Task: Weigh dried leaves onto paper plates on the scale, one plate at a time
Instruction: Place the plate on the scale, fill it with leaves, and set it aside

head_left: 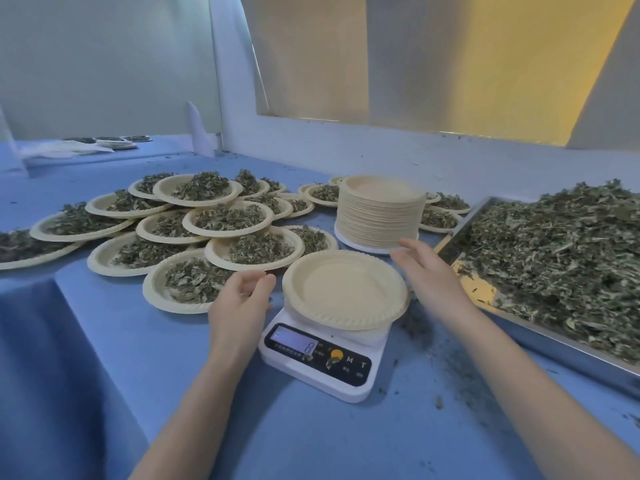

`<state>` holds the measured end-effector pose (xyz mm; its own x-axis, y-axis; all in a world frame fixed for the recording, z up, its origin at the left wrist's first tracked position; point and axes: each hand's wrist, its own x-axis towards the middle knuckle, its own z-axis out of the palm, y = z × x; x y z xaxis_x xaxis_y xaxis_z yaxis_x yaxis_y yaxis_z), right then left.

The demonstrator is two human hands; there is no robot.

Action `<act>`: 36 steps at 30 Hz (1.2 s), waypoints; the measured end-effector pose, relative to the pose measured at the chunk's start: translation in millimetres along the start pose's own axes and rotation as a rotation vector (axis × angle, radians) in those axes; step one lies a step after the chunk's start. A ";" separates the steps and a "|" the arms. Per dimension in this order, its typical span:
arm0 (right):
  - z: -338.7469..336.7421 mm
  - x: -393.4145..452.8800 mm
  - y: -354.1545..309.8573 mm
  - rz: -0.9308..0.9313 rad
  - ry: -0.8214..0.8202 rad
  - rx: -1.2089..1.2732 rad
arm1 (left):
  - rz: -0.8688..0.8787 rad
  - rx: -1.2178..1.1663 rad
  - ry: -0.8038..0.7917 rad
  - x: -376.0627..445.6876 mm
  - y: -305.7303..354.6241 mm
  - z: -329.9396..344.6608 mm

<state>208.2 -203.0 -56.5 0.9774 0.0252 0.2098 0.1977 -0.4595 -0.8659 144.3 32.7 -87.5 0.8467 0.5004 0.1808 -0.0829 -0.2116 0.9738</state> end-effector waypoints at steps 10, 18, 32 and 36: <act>0.6 -5.4 -1.8 -0.026 -0.099 0.013 | 0.040 0.069 -0.048 -4.9 -0.6 -0.8; -8.0 -5.2 -13.5 -0.103 -0.134 -0.038 | 0.661 0.493 0.080 -17.8 37.6 31.8; -169.4 -42.7 32.7 0.121 0.033 -0.475 | 0.469 0.531 -0.769 -99.2 102.2 243.0; -210.1 -61.0 53.6 0.294 0.028 -0.935 | 0.477 0.703 -0.976 -121.8 105.8 280.2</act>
<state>143.4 -415.7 -20.3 0.9737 -0.2184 0.0647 -0.2040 -0.9625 -0.1788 179.7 -285.9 -45.1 0.8663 -0.4990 0.0236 -0.4407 -0.7410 0.5066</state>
